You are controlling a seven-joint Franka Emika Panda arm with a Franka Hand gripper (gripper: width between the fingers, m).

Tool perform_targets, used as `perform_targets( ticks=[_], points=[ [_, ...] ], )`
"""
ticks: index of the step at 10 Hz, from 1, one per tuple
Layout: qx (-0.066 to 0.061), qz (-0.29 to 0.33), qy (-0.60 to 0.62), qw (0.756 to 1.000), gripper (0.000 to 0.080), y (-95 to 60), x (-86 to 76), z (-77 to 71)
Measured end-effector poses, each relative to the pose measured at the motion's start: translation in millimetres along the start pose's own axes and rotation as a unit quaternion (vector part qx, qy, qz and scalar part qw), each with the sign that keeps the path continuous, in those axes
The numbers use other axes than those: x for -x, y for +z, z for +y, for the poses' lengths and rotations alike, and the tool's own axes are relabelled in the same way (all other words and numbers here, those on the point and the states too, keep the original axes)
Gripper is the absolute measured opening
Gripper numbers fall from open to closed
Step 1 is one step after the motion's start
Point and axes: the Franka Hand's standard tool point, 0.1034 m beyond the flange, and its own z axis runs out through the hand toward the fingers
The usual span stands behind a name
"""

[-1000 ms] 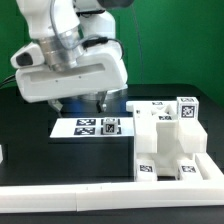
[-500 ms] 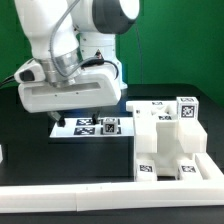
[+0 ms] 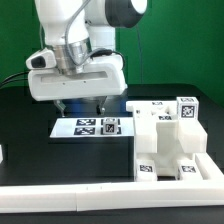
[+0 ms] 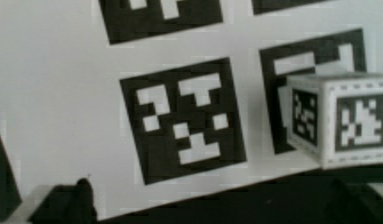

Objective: Assemble chair

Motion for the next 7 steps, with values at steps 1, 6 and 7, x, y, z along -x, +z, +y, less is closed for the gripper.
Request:
perform_targets(
  ticks=[1, 6, 7],
  points=[
    [0.002, 0.002, 0.003, 1.000, 0.0649, 1.1, -3.0, -3.4],
    [0.014, -0.005, 0.008, 1.000, 0.0649, 19.6, 25.4, -38.3],
    [0.016, -0.002, 0.013, 1.000, 0.0649, 21.0, 25.7, -44.1]
  ],
)
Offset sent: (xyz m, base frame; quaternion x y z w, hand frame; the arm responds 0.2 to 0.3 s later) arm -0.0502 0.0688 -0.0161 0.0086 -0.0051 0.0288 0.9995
